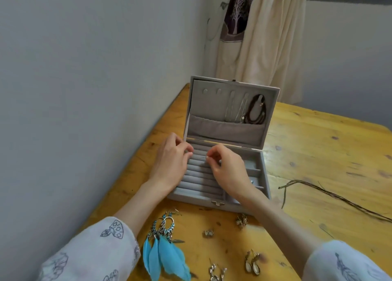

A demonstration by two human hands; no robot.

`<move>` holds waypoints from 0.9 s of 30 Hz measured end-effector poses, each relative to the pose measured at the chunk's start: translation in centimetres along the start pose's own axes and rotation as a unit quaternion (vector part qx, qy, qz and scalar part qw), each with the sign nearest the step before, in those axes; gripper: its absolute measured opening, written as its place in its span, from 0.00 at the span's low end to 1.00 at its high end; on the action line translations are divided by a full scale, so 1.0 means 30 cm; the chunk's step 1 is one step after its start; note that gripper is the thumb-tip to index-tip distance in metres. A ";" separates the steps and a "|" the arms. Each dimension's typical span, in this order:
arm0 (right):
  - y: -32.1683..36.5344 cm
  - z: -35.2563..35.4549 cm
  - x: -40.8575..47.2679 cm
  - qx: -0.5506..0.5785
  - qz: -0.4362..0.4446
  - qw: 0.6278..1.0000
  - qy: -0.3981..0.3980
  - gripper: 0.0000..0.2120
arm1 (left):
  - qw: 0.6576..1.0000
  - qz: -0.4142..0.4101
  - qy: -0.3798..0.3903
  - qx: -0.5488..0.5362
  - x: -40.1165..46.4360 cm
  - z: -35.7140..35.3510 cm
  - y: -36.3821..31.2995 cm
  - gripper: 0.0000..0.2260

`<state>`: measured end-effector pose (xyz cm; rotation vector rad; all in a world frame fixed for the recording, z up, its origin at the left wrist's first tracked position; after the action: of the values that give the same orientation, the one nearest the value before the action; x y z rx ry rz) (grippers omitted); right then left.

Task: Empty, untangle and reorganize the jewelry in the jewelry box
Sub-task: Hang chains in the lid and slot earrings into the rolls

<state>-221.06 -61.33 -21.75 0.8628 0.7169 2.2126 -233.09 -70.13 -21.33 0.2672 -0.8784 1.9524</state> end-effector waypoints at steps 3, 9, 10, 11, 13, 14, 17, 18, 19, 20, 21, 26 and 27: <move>-0.023 -0.008 -0.023 0.025 0.008 1.000 -0.001 0.04 | 0.999 0.010 -0.021 -0.029 -0.034 -0.012 -0.003 0.08; -0.029 0.009 -0.036 0.056 0.006 0.998 0.020 0.04 | 0.999 0.029 -0.022 -0.035 -0.070 0.005 -0.015 0.09; -0.029 0.013 -0.041 0.062 0.004 0.998 0.022 0.04 | 0.999 0.029 -0.021 -0.031 -0.077 0.008 -0.020 0.09; -0.030 0.018 -0.048 0.070 0.003 0.997 0.023 0.04 | 0.999 0.029 -0.020 -0.027 -0.083 0.010 -0.025 0.09; -0.033 0.030 -0.067 0.081 0.001 0.996 0.027 0.04 | 0.999 0.027 -0.023 -0.020 -0.103 0.015 -0.036 0.09; -0.034 0.036 -0.076 0.084 0.003 0.996 0.030 0.04 | 0.999 0.025 -0.024 -0.015 -0.115 0.016 -0.040 0.08; -0.036 0.050 -0.102 0.086 0.008 0.996 0.036 0.05 | 0.999 0.027 -0.021 -0.009 -0.151 0.020 -0.044 0.08; -0.036 0.053 -0.107 0.086 0.008 0.996 0.036 0.05 | 0.999 0.034 -0.021 -0.008 -0.153 0.023 -0.042 0.09; -0.037 0.055 -0.110 0.088 0.007 0.995 0.036 0.04 | 0.999 0.043 -0.023 -0.007 -0.146 0.026 -0.039 0.09; -0.037 0.055 -0.110 0.091 0.006 0.995 0.034 0.04 | 0.998 0.051 -0.028 -0.006 -0.133 0.029 -0.037 0.09; -0.036 0.055 -0.110 0.093 0.005 0.995 0.033 0.04 | 0.998 0.054 -0.036 -0.004 -0.115 0.032 -0.036 0.09; -0.035 0.057 -0.109 0.098 0.005 0.995 0.032 0.04 | 0.996 0.032 -0.046 0.065 -0.040 0.025 -0.036 0.10; -0.035 0.057 -0.110 0.100 0.005 0.994 0.032 0.04 | 0.995 0.027 -0.044 0.089 -0.036 0.020 -0.033 0.10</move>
<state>-217.53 -62.63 -22.62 0.8960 0.9805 2.2122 -231.79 -70.98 -20.97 0.4408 -0.7761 2.0845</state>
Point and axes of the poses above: each hand's wrist, its own x-axis towards the middle knuckle, its own z-axis out of the back of the hand, y = z × x, the point moved 1 cm from there along x, towards the middle knuckle, and after that the axes turned 9 degrees about -y, right-handed, at the moved point
